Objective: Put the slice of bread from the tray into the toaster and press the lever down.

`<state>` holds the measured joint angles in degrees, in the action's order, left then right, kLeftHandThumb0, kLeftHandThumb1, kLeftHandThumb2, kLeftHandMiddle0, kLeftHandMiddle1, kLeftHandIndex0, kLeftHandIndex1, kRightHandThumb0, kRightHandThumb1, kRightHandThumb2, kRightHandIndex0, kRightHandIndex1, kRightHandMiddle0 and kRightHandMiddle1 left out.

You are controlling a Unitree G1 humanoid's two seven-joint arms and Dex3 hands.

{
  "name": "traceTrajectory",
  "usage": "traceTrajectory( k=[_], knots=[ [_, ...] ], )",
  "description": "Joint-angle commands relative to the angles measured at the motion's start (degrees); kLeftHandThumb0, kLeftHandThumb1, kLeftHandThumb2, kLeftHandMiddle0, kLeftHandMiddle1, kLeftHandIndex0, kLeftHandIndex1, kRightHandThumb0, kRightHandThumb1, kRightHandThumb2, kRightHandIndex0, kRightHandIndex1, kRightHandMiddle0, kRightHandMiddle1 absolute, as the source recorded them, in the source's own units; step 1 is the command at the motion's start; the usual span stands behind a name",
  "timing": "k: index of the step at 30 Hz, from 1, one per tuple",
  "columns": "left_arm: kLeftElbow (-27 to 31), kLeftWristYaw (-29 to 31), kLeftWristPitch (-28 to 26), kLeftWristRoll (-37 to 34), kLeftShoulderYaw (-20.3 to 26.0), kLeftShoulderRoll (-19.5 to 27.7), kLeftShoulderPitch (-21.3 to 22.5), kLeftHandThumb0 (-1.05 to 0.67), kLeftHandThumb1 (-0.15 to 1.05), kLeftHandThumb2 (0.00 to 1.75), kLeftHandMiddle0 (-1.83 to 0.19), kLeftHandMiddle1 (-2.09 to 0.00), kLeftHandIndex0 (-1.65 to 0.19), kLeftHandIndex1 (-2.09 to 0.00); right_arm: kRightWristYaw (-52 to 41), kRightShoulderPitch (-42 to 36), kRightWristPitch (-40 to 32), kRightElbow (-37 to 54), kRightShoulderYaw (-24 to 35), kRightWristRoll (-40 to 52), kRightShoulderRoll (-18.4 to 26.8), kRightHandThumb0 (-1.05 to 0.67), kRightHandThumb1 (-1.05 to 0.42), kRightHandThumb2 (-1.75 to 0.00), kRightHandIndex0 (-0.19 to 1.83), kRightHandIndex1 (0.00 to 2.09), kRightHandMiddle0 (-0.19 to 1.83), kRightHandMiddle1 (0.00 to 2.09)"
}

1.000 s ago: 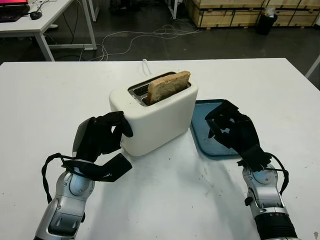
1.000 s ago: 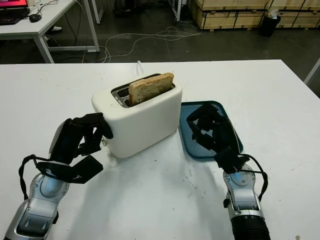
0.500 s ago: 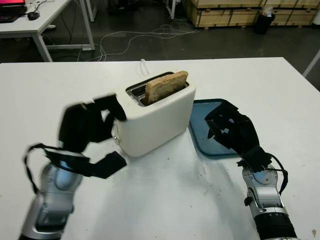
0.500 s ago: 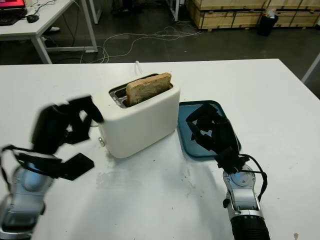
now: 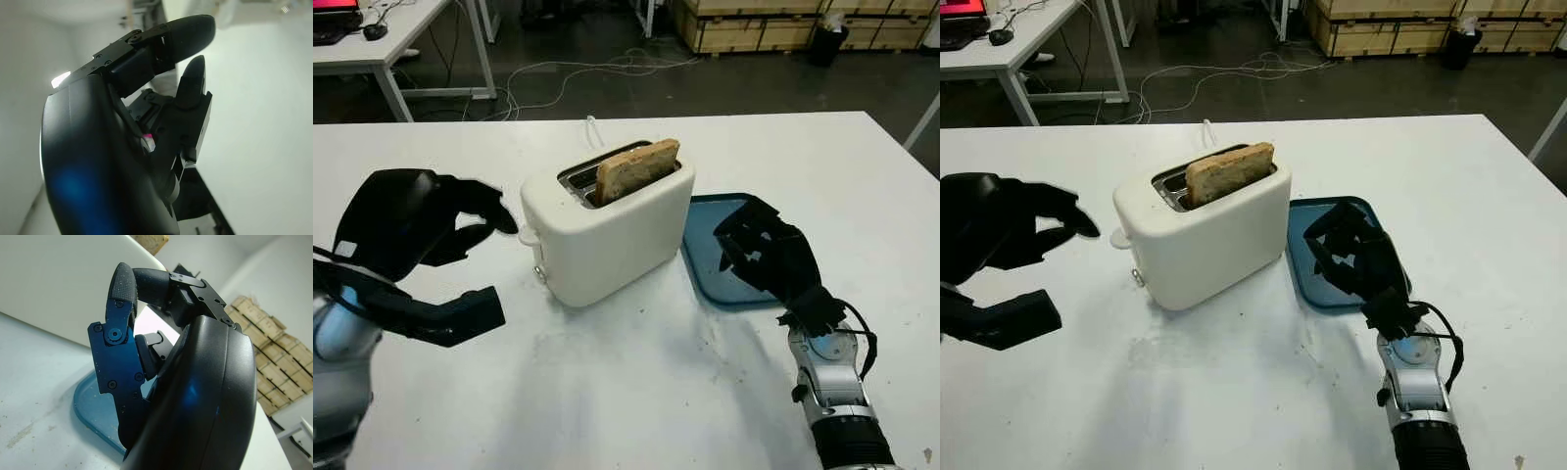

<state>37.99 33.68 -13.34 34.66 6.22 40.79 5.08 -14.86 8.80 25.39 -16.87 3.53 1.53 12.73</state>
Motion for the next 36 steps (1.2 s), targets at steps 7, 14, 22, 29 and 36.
traceTrajectory(
  k=[7,14,22,29,36],
  knots=[
    [-8.7,4.7,4.9,-1.2,-5.0,4.9,7.4,-0.12,0.83,0.0,-1.18,-1.29,-1.04,-0.03,-0.1,0.9,0.6,-0.8,0.1,0.5,0.1,-0.41,-0.92,-0.43,0.81,1.75,0.51,1.75],
    [-15.0,5.8,7.5,0.0,-9.3,5.6,13.0,-0.14,0.84,0.01,-1.16,-1.39,-1.02,0.0,0.1,0.7,0.0,-0.3,0.1,0.2,0.2,-0.42,-0.92,-0.43,0.81,1.75,0.51,1.75],
    [-16.0,4.2,7.2,1.4,-9.5,4.9,12.7,-0.14,0.89,0.01,-1.13,-1.47,-0.99,0.0,-0.3,0.6,0.1,-0.4,0.1,0.7,0.2,-0.42,-0.92,-0.43,0.81,1.75,0.51,1.75],
    [-16.0,4.8,7.0,2.2,-9.6,5.6,12.3,-0.12,0.9,0.01,-1.09,-1.49,-0.99,-0.01,-0.9,0.7,0.8,-0.8,0.2,0.9,0.3,-0.41,-0.92,-0.43,0.8,1.75,0.51,1.75],
    [-16.3,4.9,7.1,2.5,-9.6,5.4,12.1,-0.12,0.89,0.0,-1.1,-1.45,-1.0,-0.01,-0.9,0.7,0.8,-0.7,0.3,0.9,0.3,-0.41,-0.92,-0.42,0.8,1.75,0.51,1.75]
  ],
)
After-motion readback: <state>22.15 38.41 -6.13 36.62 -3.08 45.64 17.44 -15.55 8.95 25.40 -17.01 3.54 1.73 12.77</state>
